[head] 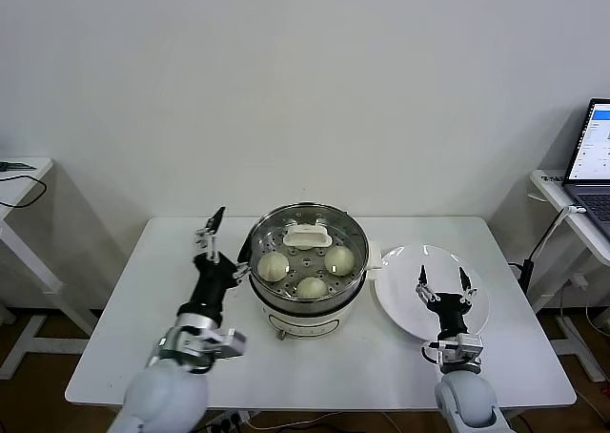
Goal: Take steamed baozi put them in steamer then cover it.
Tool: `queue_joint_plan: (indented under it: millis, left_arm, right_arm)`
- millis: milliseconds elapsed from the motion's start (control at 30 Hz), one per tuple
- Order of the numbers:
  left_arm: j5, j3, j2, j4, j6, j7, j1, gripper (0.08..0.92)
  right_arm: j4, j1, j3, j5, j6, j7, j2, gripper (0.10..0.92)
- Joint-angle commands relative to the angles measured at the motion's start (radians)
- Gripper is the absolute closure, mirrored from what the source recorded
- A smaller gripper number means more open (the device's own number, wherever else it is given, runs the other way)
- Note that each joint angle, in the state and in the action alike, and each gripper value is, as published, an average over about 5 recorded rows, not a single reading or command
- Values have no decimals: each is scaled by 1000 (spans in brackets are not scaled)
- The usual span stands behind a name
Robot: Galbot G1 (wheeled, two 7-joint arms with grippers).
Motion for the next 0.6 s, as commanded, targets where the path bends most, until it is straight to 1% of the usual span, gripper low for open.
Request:
queue_joint_plan:
  millis: [33,133,233,433,600]
  left_arm:
    - [-762,-374,-17,176,-503,-149,160,177]
    - [-832,-398,-26,220,-554,-122,176,177]
    - [-869,-403,-26,255,-577,-96,188,177]
    - [-895,-404,-34,307,-584,-68,190,177]
    - [-895,-400,-33,321,-586,-61,187,177]
  right_arm:
    - [27,-32,11,14,-16,-8,3,203]
    - [27,-44,18,15,-13,-10,7,203]
    - [28,-55,21,17,-10,-13,10,203]
    - [34,-72,22,18,-18,-24,14,203]
    - [35,-75,25,19,-11,-31,15,203]
